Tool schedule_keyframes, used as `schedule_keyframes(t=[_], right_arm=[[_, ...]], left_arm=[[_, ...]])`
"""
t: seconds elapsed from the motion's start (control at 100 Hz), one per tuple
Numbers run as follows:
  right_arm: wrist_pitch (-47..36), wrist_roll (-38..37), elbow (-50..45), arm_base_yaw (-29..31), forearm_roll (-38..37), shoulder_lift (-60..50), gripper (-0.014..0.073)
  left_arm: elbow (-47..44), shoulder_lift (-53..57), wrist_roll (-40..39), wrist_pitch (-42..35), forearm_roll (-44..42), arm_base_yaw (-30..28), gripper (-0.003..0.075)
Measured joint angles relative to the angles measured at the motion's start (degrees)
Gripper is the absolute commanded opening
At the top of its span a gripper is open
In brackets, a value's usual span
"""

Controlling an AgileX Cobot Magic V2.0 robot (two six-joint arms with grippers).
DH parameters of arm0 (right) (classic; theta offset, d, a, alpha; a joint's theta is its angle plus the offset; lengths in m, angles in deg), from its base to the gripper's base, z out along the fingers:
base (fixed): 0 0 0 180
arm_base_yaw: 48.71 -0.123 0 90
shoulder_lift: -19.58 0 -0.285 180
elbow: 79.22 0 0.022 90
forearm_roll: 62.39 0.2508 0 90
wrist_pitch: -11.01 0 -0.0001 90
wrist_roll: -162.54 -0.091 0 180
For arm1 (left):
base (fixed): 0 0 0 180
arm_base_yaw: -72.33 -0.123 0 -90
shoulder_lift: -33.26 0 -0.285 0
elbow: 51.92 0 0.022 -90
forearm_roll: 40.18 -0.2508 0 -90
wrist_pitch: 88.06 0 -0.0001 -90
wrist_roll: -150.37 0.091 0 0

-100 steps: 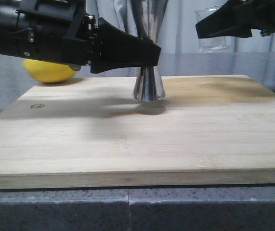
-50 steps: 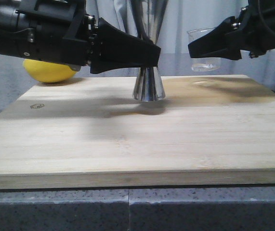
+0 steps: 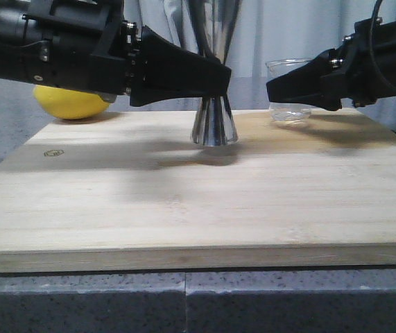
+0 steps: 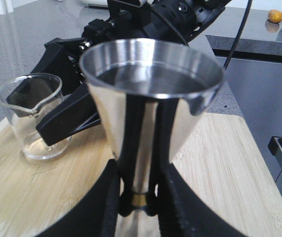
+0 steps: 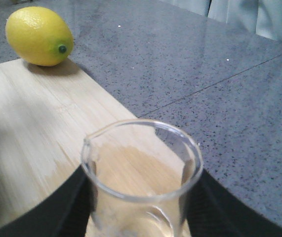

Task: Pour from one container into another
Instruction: 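Tilt the beaker upright and lower it back onto the board, then open the right gripper and withdraw it from the beaker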

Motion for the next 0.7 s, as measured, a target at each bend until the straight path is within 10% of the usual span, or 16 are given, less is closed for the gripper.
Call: schedule_keyframes(t=[0.7], right_arm=[[-7.35, 2.51, 0.11, 0.00, 4.15, 6.18, 0.0196]], left_arm=[[0.00, 0.00, -0.48, 0.00, 0.00, 0.00, 0.0008]])
